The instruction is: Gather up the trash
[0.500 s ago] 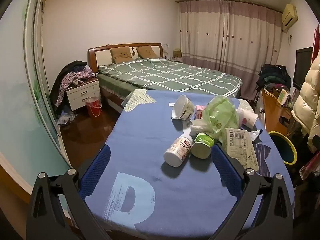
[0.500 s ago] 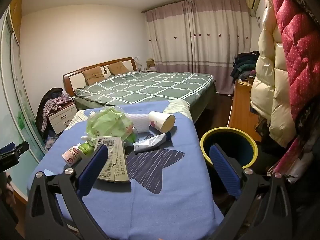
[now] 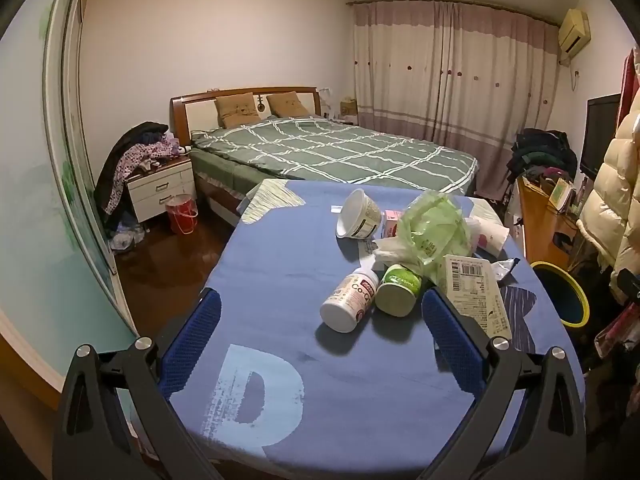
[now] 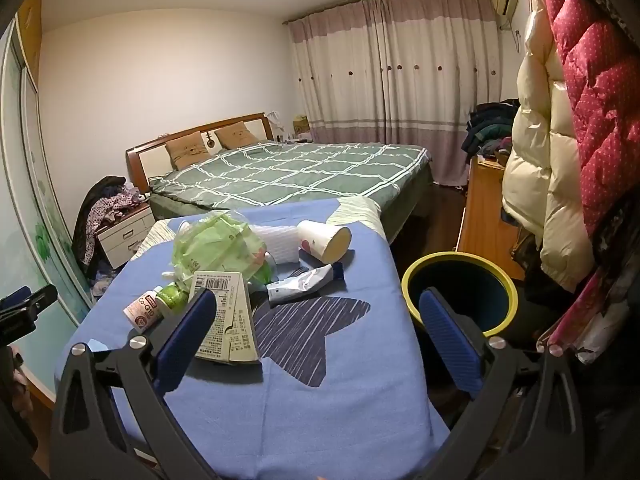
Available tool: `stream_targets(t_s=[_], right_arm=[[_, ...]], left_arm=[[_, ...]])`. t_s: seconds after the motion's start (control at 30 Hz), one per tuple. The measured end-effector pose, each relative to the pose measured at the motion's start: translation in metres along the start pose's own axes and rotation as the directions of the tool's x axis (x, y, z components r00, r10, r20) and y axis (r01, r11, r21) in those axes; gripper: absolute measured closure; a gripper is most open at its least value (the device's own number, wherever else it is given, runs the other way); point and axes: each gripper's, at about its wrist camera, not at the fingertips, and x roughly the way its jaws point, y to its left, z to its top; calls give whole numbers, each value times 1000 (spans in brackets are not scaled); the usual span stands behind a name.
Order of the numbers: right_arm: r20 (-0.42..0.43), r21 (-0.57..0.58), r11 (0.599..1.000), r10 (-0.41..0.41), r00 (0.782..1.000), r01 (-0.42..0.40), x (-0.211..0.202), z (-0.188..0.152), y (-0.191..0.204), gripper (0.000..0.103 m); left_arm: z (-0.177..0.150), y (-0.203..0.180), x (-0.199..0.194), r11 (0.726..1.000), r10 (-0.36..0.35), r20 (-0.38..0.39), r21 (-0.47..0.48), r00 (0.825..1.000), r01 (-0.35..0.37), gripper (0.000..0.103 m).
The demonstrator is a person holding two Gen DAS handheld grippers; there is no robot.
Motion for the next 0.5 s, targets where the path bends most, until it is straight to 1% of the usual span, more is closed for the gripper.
stream_targets(t_s=[0.13,0.5], right_arm=[[-1,1,1000,1,1000,-1,0,0,1,6],[-7,2,1000,3,1000,-3,4,-2,2,6]], left_arm=[[0,0,-2,1000,-2,-4,0,1000,2,4],[-3,-1,8,1000,-15,-32,0,999,15,4]])
